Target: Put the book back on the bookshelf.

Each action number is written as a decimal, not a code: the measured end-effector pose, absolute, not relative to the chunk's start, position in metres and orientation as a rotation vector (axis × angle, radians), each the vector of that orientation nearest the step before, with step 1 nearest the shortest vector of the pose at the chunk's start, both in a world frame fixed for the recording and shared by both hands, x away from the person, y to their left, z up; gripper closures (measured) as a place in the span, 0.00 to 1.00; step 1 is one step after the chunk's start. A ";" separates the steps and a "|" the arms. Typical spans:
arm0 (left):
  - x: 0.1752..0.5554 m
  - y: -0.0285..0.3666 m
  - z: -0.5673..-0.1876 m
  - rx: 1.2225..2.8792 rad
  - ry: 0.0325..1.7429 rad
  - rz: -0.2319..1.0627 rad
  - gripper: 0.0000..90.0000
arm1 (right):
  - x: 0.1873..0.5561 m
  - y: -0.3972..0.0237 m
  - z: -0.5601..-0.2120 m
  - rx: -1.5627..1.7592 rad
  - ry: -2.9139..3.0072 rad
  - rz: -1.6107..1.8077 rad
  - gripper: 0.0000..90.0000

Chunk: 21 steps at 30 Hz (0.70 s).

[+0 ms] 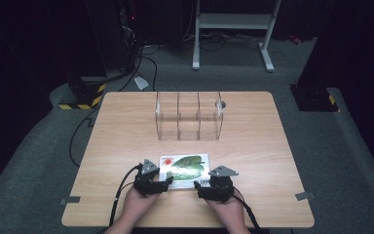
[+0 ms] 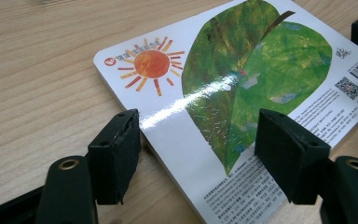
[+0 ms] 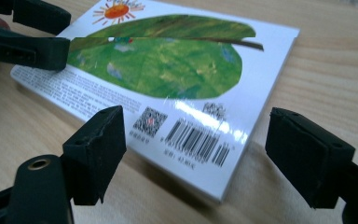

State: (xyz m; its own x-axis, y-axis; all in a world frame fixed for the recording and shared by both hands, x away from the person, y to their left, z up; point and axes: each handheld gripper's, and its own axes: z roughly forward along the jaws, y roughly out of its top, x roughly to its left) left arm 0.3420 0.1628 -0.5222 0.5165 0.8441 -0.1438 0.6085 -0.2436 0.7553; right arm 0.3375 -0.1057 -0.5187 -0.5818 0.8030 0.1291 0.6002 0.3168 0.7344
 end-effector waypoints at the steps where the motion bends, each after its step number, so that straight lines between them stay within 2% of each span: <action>1: 0.342 0.163 -0.522 1.961 1.187 0.375 0.35 | 0.338 -0.106 -0.519 1.272 2.325 1.123 0.22; 7: 0.338 0.161 -0.523 1.912 1.271 0.354 0.34 | 0.334 -0.107 -0.523 1.243 2.369 1.133 0.22; 21: 0.330 0.162 -0.522 1.858 1.265 0.386 0.37 | 0.311 -0.104 -0.523 1.237 2.354 1.166 0.19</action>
State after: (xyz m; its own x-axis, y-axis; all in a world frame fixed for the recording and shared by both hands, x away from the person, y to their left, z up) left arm 0.3295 0.1624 -0.5216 0.4447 0.8746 -0.1930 0.6177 -0.1435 0.7732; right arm 0.3113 -0.1036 -0.5226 -0.6138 0.7758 0.1462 0.5863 0.3239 0.7425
